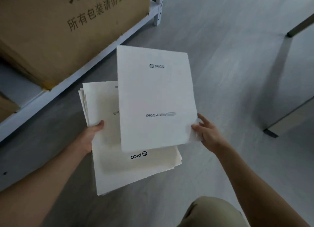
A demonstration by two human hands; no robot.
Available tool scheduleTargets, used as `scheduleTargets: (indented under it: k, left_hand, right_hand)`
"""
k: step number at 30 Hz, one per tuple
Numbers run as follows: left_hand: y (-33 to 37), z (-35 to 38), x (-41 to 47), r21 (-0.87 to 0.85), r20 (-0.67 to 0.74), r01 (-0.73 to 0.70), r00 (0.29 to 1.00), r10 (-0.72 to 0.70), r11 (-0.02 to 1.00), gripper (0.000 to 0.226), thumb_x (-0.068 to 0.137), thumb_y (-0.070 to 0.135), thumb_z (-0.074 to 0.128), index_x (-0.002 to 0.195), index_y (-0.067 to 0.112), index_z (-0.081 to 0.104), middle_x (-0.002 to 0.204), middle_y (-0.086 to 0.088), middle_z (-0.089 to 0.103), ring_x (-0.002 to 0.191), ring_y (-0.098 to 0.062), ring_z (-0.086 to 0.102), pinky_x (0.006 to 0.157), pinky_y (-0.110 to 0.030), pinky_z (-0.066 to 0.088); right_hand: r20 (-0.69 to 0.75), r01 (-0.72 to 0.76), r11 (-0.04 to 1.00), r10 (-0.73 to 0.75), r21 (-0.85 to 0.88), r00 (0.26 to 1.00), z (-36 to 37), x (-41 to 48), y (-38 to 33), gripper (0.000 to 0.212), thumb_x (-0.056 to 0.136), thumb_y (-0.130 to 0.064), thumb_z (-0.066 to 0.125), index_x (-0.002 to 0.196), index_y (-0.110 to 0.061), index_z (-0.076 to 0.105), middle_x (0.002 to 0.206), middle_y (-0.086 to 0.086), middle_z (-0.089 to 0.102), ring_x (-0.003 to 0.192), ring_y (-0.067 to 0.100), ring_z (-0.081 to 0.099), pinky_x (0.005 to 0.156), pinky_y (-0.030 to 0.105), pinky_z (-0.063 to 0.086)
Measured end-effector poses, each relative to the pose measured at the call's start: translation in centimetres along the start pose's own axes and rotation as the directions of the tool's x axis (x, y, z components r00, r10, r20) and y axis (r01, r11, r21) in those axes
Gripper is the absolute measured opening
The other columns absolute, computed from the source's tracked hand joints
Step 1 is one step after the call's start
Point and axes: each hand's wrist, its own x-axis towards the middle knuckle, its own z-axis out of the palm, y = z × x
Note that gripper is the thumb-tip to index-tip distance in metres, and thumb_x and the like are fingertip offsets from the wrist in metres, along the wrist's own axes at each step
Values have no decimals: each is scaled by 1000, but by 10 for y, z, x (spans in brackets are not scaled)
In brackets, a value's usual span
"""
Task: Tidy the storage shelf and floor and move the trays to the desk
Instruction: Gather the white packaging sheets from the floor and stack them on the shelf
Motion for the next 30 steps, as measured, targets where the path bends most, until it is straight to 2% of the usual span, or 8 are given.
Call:
scheduleTargets:
  k: [2,5,8,12,16,21,25,30]
  left_hand:
    - [0,8,0,-23,5,-6,1000,6,1000,27,96,36,53,101,12,66,72,-6,75,63,-23,73,72,-42,50]
    - [-2,10,3,-51,1,-17,1000,18,999,46,92,53,51,115,17,67,99,-6,75,92,-25,69,77,-41,51]
    - [-6,10,2,-73,18,-17,1000,19,997,46,91,60,47,105,23,71,94,-1,77,82,-19,73,79,-41,52]
    - [1,15,-3,-71,66,-20,998,24,997,46,92,59,45,103,23,71,96,0,77,76,-17,75,80,-41,53]
    - [30,28,-29,-57,116,-29,993,35,998,56,90,66,40,115,24,69,110,-2,74,90,-19,74,75,-36,55]
    - [107,42,-117,-136,251,-16,967,50,991,76,77,78,36,111,21,73,109,-9,74,99,-26,72,79,-36,57]
    - [176,44,-212,-60,310,-77,946,92,995,40,82,26,69,120,12,66,117,-11,70,103,-28,70,72,-36,60]
    - [265,44,-350,-1,266,-76,961,73,997,33,77,7,68,110,7,69,104,-10,74,84,-28,73,76,-43,60]
  right_hand:
    - [31,-23,983,29,-182,999,9,-3,7,46,90,13,54,123,-19,62,97,9,77,82,26,71,72,39,60]
    - [-18,-85,881,87,-465,996,21,-4,17,34,87,2,58,114,-18,62,98,9,75,84,28,71,70,41,60]
    - [-44,-100,698,98,-709,994,23,6,12,20,80,-11,66,100,-15,63,92,3,70,81,23,66,68,35,53]
    - [86,-153,829,235,-538,968,35,25,-13,30,83,-29,74,105,-10,71,98,9,76,85,27,73,79,41,58]
    - [149,-221,928,274,-299,950,62,23,-61,14,92,-15,66,103,-9,71,89,9,74,71,23,71,69,37,62]
    - [144,-120,954,164,-275,976,83,-26,-127,43,82,9,67,123,-1,60,102,13,73,80,25,71,72,39,62]
    - [93,-121,951,153,-286,984,113,-91,-206,82,63,-9,84,134,-4,43,119,17,65,95,27,69,72,39,61]
    - [110,-51,955,87,-293,990,156,-196,-317,79,65,-4,85,130,-7,42,116,14,64,91,21,67,67,32,60]
